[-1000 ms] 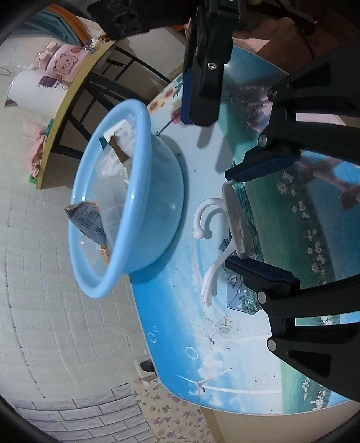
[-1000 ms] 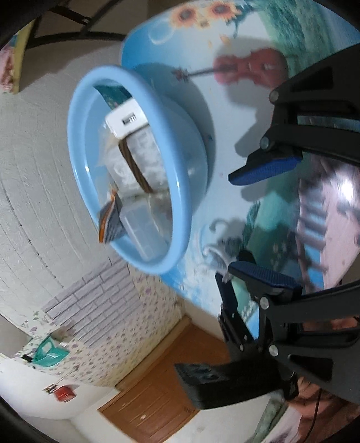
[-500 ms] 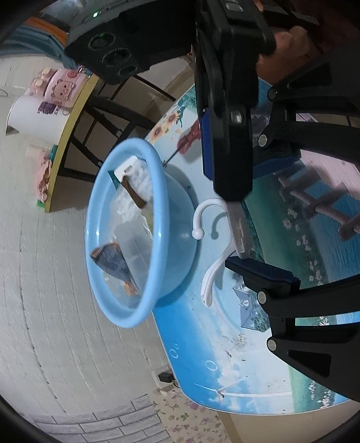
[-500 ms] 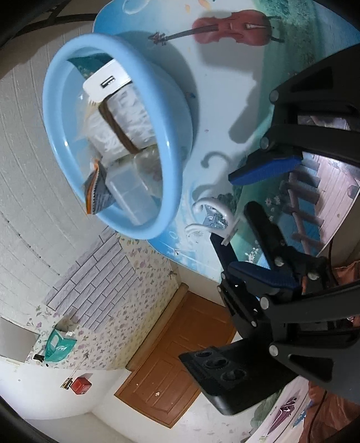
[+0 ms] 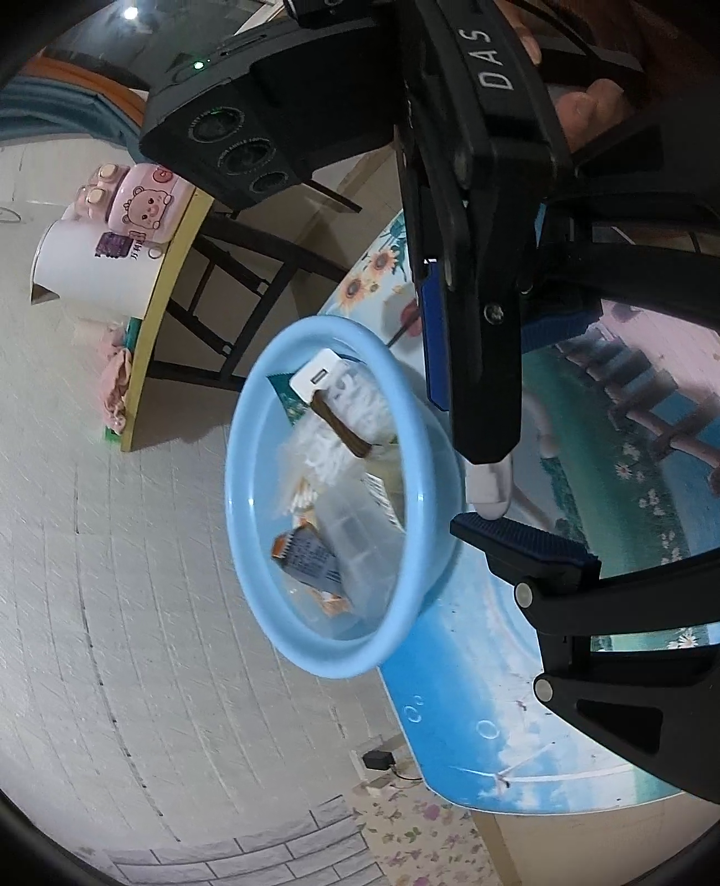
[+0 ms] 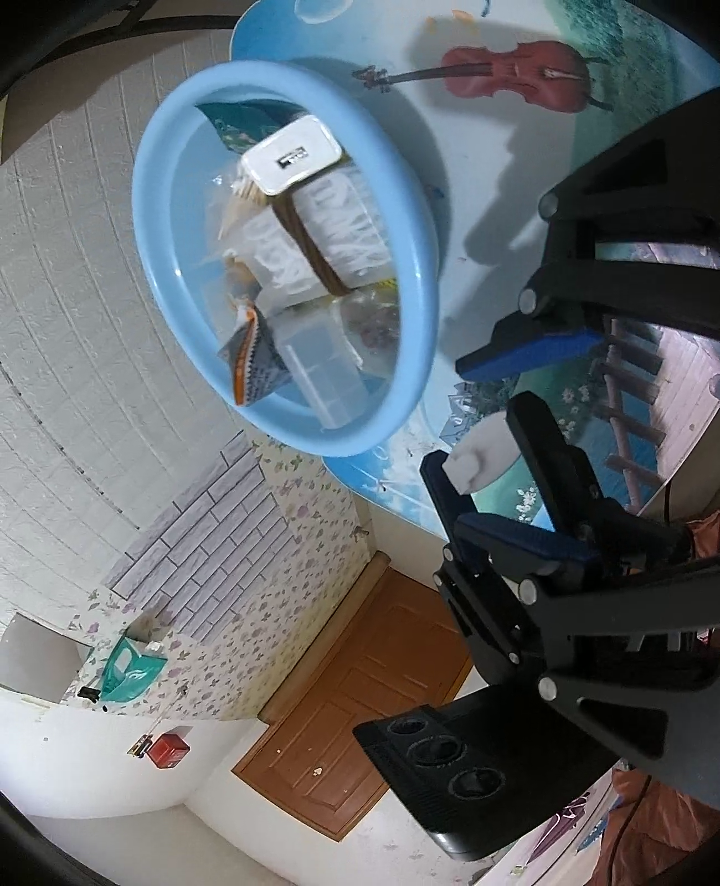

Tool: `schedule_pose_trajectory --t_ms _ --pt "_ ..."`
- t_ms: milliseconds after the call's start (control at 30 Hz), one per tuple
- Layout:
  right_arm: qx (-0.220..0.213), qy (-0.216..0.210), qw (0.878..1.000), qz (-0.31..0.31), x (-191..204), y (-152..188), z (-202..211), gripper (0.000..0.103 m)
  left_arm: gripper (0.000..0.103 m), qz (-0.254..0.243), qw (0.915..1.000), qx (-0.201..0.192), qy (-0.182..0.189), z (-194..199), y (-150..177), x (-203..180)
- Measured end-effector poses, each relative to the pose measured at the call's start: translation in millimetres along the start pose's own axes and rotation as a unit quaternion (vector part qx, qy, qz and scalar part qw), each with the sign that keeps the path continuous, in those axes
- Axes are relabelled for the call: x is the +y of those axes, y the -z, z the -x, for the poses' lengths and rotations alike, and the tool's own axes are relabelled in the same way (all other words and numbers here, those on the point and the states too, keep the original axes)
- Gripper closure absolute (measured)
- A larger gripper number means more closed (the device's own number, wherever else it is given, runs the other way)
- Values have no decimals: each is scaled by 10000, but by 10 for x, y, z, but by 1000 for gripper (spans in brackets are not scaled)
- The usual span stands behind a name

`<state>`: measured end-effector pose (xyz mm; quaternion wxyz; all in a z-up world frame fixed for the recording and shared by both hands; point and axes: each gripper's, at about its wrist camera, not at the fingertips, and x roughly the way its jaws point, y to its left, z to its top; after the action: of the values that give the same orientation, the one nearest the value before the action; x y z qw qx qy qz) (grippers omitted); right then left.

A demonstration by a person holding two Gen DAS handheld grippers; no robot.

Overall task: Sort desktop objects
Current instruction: 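Lift and carry the white hook over the basin with the left tool while the right tool steadies it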

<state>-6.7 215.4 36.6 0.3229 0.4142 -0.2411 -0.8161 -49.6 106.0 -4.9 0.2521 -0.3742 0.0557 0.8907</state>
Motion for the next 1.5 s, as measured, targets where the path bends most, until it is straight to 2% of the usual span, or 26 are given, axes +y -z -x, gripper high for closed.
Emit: schedule_pose_trajectory --t_ms 333,800,1133,1500 --pt "14 -109 9999 -71 -108 26 85 59 48 -39 10000 36 47 -35 -29 -42" --pt "-86 -149 9998 65 38 62 191 59 48 -40 9999 -116 -25 111 -30 -58" --pt "-240 -158 9993 232 139 -47 326 59 48 -87 9996 -246 -47 198 -177 -94" --pt "-325 -220 9991 163 65 -254 371 59 48 -172 9995 -258 -49 98 -390 -116"
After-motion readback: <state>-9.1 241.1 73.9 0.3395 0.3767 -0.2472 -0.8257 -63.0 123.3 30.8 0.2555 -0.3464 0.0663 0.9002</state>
